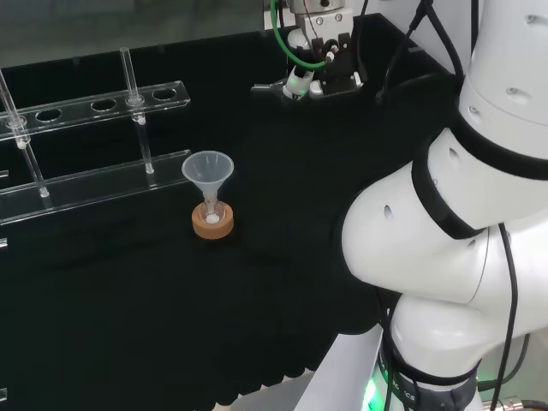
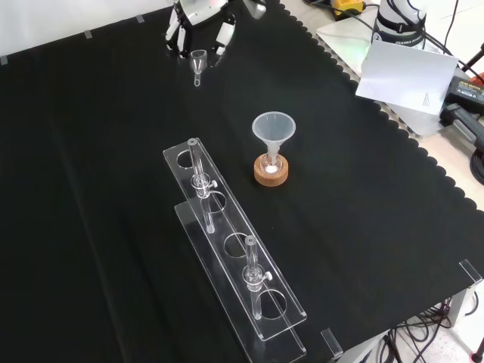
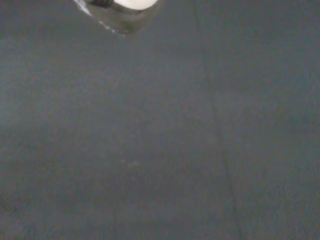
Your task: Put the weighing funnel back on the table.
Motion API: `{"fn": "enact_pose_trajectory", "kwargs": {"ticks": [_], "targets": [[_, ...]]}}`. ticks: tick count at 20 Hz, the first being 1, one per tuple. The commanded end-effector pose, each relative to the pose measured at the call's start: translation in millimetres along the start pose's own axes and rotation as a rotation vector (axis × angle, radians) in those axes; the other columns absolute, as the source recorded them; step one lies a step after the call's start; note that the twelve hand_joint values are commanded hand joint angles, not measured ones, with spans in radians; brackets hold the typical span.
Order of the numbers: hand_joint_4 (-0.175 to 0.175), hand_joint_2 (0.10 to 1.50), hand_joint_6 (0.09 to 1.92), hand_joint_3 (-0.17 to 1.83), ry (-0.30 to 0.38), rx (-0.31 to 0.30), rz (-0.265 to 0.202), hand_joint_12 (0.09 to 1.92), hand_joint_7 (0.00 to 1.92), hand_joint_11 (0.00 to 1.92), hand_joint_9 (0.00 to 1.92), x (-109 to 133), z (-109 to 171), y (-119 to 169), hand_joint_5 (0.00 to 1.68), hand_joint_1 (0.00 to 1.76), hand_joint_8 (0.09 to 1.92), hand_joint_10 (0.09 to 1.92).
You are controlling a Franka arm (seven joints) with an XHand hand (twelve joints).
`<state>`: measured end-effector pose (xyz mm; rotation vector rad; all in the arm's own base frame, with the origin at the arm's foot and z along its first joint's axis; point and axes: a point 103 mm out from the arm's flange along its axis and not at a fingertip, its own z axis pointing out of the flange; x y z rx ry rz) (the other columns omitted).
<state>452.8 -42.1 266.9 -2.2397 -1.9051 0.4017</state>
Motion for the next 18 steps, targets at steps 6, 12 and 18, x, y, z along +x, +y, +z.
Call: {"fn": "enact_pose_trajectory", "kwargs": {"ticks": [6, 12, 18], "targets": [[0.175, 1.02, 0.17, -0.17, -0.060, 0.037, 0.015, 1.00, 0.54, 0.81, 0.98, -3, 55, 91, 1.47, 1.14, 0.67, 0.19], [0.175, 1.02, 0.18, -0.17, -0.057, 0.071, 0.016, 1.00, 0.54, 0.81, 0.98, -2, 71, 109, 1.47, 1.14, 0.67, 0.20], [0.175, 1.02, 0.18, -0.17, -0.056, 0.101, 0.004, 1.00, 0.55, 0.81, 0.98, 5, 89, 122, 1.46, 1.14, 0.67, 0.20]]}}
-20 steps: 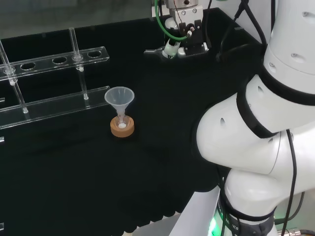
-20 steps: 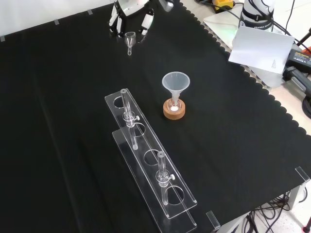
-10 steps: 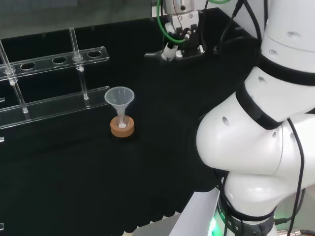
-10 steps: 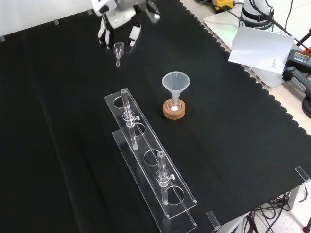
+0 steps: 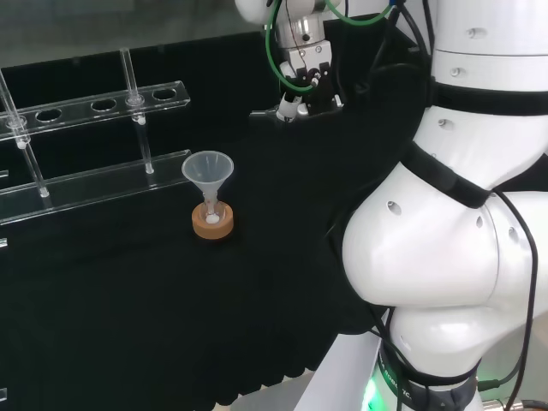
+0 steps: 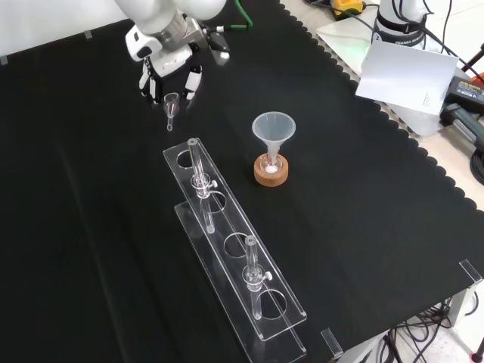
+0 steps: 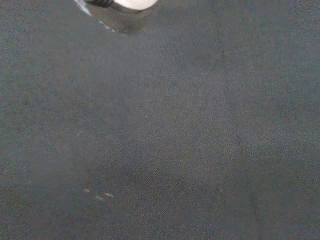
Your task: Put the weighing funnel back on the table.
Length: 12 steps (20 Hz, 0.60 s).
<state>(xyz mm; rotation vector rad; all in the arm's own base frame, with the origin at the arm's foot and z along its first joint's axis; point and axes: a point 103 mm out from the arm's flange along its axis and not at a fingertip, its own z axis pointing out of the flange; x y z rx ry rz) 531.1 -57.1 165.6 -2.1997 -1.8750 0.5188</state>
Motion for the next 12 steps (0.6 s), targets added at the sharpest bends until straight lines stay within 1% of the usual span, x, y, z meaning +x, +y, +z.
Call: {"fn": "enact_pose_trajectory", "kwargs": {"ticks": [1, 5, 12], "targets": [[0.175, 1.02, 0.18, -0.17, -0.012, 0.031, -0.001, 1.00, 0.55, 0.81, 0.98, 1, 19, 19, 1.46, 1.14, 0.67, 0.20], [0.175, 1.02, 0.18, -0.17, -0.007, 0.054, -0.013, 1.00, 0.55, 0.81, 0.98, 8, 30, 29, 1.46, 1.14, 0.67, 0.20], [0.175, 1.02, 0.18, -0.17, -0.025, 0.073, -0.036, 1.00, 0.55, 0.81, 0.98, 22, 41, 44, 1.46, 1.14, 0.67, 0.20]]}}
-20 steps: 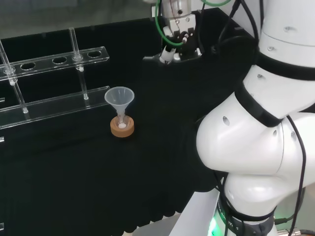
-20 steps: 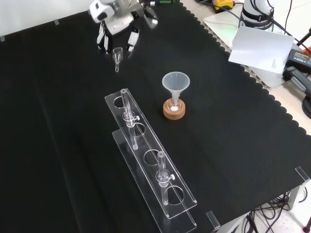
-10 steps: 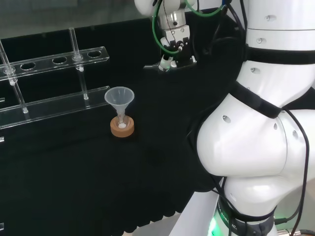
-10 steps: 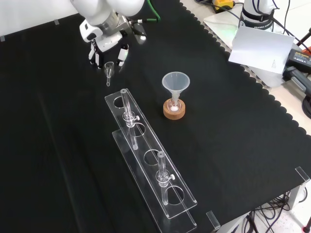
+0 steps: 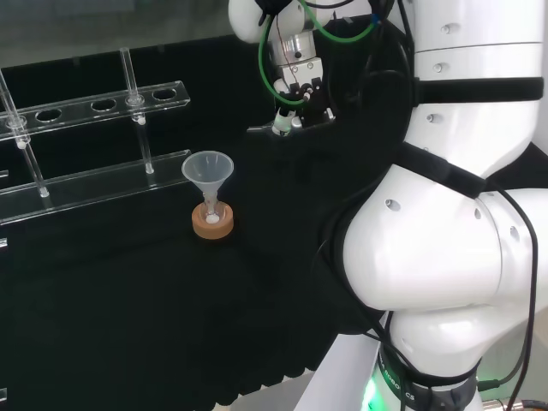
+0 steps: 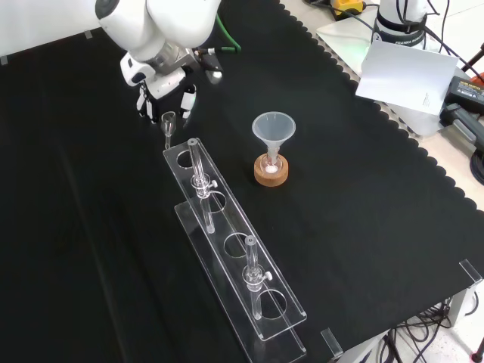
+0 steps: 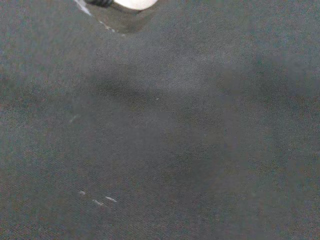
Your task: Put the weighing funnel back on the table.
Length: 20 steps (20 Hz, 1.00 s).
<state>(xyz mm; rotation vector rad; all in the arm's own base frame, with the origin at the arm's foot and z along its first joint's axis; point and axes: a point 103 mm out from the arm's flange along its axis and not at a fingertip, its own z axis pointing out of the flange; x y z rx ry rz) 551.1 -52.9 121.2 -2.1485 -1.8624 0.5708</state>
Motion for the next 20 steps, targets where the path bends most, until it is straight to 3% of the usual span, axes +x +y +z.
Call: {"fn": "enact_pose_trajectory", "kwargs": {"ticks": [1, 20], "targets": [[0.175, 1.02, 0.18, -0.17, -0.021, 0.022, -0.022, 1.00, 0.55, 0.81, 0.98, 11, 9, 12, 1.46, 1.14, 0.67, 0.20], [0.175, 1.02, 0.19, -0.17, -0.025, 0.029, -0.087, 1.00, 0.55, 0.81, 0.98, 40, 18, 31, 1.46, 1.14, 0.67, 0.21]]}}
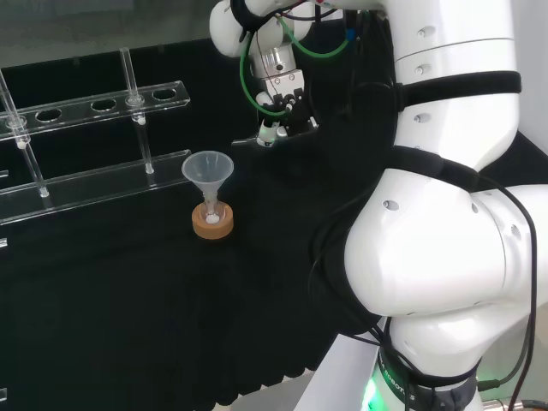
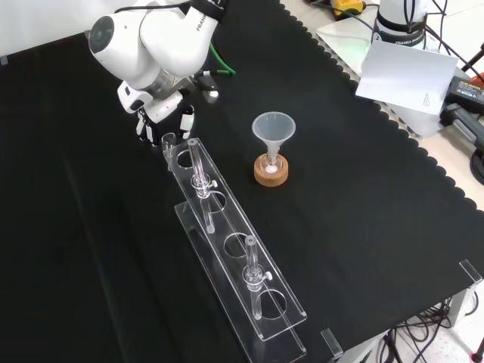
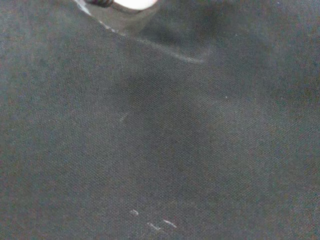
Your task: Put the weighing funnel back on the table.
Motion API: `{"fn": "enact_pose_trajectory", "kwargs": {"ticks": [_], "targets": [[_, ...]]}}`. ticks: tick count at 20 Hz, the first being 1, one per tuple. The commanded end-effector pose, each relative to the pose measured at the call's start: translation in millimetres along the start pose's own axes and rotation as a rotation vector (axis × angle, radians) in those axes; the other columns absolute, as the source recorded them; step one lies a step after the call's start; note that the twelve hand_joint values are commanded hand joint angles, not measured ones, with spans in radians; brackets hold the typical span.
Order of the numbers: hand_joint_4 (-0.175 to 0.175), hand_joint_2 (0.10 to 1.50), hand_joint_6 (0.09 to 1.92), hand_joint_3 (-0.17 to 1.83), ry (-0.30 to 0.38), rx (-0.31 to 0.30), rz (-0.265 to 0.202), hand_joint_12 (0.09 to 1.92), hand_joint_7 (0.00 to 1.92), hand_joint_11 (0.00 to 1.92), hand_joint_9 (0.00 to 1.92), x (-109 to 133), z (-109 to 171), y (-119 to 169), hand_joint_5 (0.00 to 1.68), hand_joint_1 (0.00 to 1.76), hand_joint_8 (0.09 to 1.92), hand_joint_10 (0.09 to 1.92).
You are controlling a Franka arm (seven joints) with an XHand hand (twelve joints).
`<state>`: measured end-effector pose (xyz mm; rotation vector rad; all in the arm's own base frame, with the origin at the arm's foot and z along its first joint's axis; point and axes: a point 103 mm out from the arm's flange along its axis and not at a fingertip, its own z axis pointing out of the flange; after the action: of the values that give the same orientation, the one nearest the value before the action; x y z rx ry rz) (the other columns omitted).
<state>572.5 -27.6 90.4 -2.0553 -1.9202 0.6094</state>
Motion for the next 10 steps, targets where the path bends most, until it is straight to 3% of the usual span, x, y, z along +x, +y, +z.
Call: {"fn": "enact_pose_trajectory", "kwargs": {"ticks": [1, 10], "targets": [[0.175, 1.02, 0.19, -0.17, -0.002, -0.005, -0.019, 1.00, 0.55, 0.81, 0.98, 11.1, 1.4, 3.7, 1.46, 1.14, 0.67, 0.21], [0.175, 1.02, 0.19, -0.17, -0.001, -0.004, -0.030, 1.00, 0.55, 0.81, 0.98, 14.1, 2.6, 6.1, 1.46, 1.14, 0.67, 0.21]]}}
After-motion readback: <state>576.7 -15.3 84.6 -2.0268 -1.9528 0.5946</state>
